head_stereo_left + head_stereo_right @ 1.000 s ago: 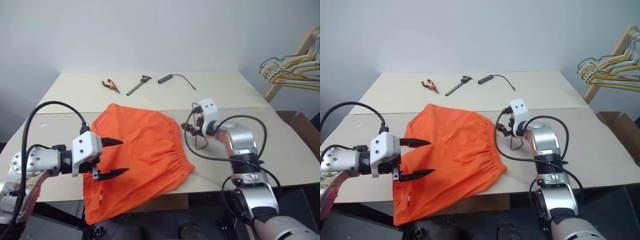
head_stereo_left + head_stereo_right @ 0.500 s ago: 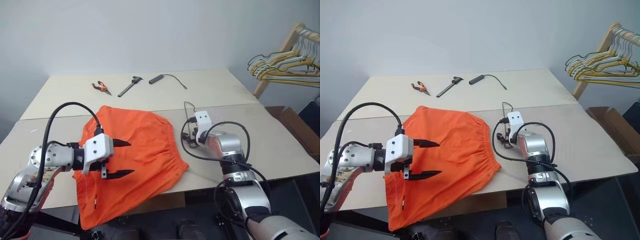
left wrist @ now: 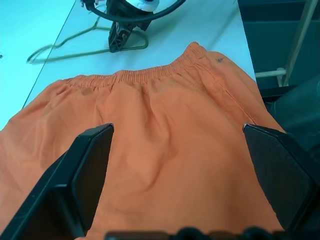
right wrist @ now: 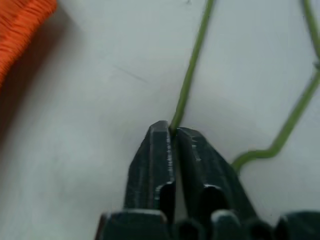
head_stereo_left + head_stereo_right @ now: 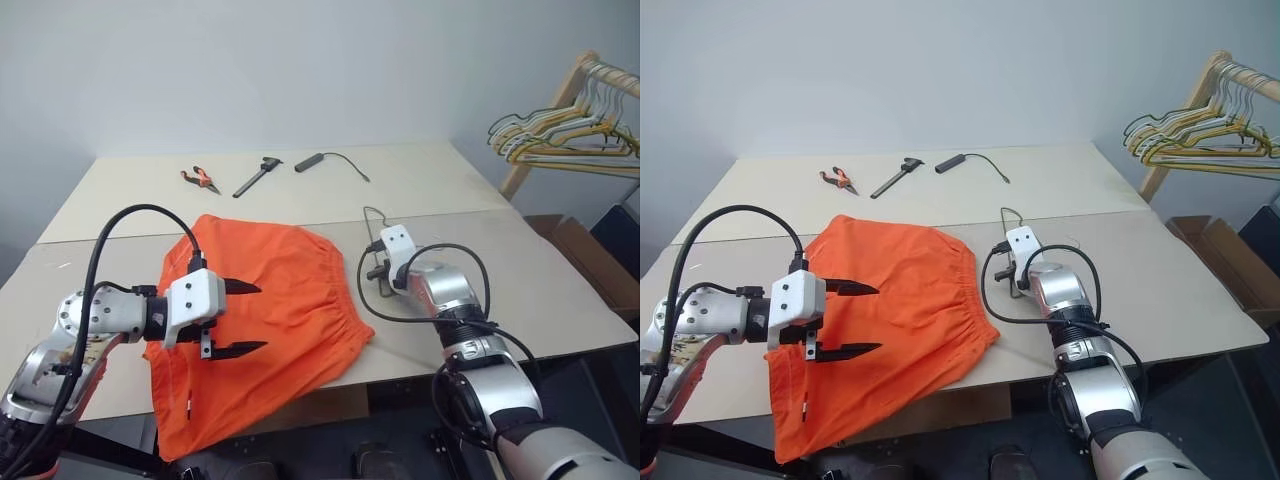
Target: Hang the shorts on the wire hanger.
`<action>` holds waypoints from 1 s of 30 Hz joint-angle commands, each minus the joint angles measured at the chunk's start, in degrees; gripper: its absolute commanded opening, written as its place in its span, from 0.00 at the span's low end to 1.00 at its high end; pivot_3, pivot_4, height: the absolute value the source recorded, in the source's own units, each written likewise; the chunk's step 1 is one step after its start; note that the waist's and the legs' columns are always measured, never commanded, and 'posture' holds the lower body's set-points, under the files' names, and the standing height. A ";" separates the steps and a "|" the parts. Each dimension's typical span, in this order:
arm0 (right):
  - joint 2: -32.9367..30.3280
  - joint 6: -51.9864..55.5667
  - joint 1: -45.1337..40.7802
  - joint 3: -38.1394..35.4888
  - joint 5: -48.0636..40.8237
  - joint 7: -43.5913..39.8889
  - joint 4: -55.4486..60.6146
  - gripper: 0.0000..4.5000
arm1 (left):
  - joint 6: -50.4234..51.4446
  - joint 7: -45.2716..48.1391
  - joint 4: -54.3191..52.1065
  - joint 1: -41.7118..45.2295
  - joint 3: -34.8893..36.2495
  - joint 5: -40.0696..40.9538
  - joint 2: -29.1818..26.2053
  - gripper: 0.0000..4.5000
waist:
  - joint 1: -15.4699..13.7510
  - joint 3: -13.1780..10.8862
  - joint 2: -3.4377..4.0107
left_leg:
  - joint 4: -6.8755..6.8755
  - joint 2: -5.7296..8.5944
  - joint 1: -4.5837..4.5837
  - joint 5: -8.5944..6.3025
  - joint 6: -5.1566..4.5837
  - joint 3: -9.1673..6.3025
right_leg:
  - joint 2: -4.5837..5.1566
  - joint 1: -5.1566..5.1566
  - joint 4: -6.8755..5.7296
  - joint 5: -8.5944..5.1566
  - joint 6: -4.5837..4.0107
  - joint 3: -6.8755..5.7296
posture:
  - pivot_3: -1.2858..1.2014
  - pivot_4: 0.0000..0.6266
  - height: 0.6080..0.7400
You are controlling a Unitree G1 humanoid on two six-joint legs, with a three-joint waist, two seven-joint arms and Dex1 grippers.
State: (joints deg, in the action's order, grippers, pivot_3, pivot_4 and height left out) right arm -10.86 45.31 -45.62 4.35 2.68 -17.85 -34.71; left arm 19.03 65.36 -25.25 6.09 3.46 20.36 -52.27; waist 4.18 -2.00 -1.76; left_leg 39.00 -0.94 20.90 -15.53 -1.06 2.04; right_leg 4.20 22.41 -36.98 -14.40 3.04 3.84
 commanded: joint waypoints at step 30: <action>-0.75 -0.21 13.52 -10.73 -13.63 3.47 43.33 0.00 | 39.42 -52.47 19.43 26.52 19.17 40.39 35.42 1.00 | -0.11 0.29 -0.31 | 0.09 0.18 0.96 0.04 0.03 -0.28 | 0.18 0.84 -0.09 0.08 0.13 -0.04 | 0.51 0.00 1.00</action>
State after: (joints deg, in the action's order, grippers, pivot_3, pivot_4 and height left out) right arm -11.66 44.96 -32.24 -5.72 -10.25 -14.65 6.36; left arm 58.12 13.27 -5.43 31.21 22.70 59.55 -17.06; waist 4.07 -1.71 -2.07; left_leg 39.09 -0.76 21.87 -15.48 -1.02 1.75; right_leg 4.38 23.25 -37.06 -14.32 3.16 3.80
